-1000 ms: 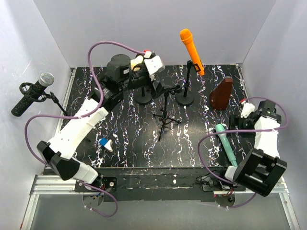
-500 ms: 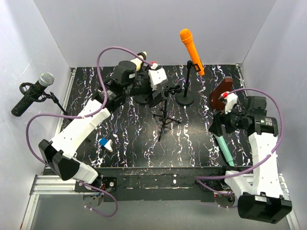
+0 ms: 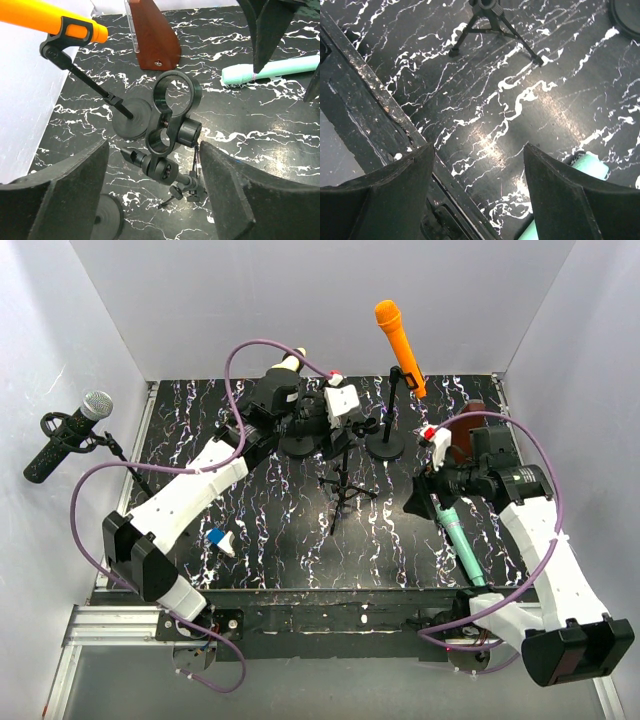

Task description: Remove the microphone from the stand

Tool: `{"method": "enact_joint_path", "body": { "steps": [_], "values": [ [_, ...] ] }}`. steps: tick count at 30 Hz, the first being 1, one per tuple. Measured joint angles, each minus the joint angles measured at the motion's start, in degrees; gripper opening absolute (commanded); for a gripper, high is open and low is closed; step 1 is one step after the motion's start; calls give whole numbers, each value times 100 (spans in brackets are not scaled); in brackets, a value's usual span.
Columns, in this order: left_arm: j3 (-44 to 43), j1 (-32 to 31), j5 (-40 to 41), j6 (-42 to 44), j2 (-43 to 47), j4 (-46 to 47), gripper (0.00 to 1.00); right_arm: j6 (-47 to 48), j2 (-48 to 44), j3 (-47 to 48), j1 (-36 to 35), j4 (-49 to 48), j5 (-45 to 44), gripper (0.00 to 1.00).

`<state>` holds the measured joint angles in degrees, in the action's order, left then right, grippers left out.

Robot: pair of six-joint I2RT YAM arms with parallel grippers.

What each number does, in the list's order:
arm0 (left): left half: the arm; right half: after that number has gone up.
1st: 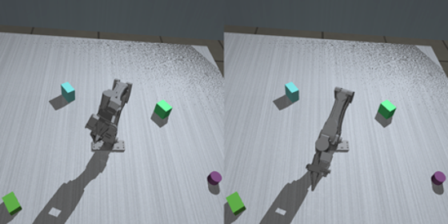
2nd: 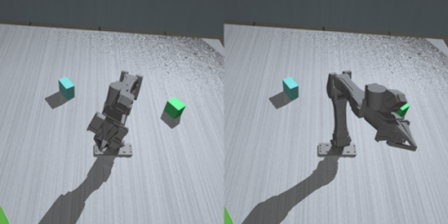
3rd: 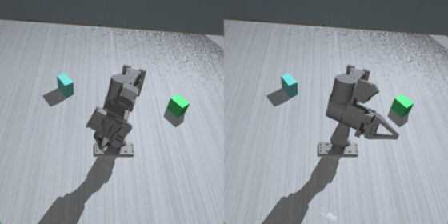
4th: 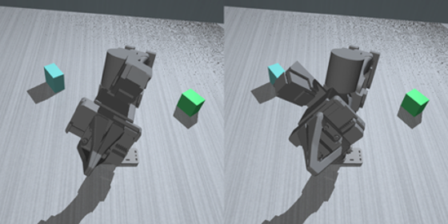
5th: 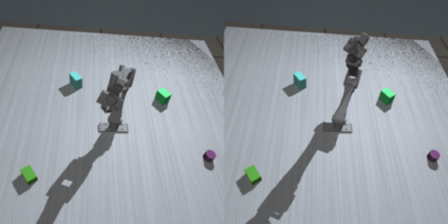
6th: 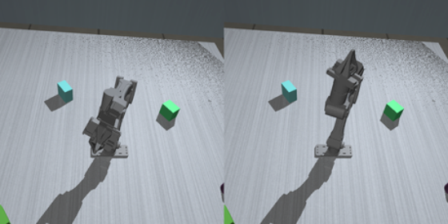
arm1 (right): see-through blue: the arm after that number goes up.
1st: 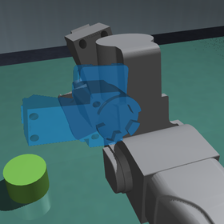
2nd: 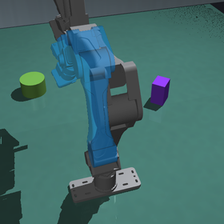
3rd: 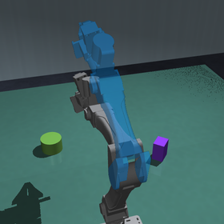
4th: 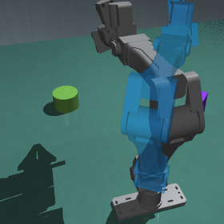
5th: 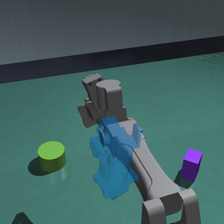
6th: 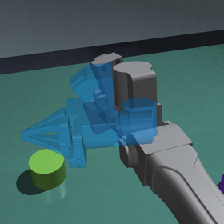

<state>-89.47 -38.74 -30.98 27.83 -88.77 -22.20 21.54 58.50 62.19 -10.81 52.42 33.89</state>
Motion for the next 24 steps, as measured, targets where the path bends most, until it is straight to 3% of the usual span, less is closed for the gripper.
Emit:
{"method": "enact_joint_path", "body": {
  "steps": [15,17,24],
  "values": [
    [81,2,-7,-632,-201,361,18,-907,1084,297,-527,-1412,428,77],
    [81,2,87,-730,-203,393,0,-1078,1320,341,-608,-1661,428,76],
    [70,0,942,-1556,-227,603,1,-1338,1526,433,-1008,-2380,400,77]
  ]
}}
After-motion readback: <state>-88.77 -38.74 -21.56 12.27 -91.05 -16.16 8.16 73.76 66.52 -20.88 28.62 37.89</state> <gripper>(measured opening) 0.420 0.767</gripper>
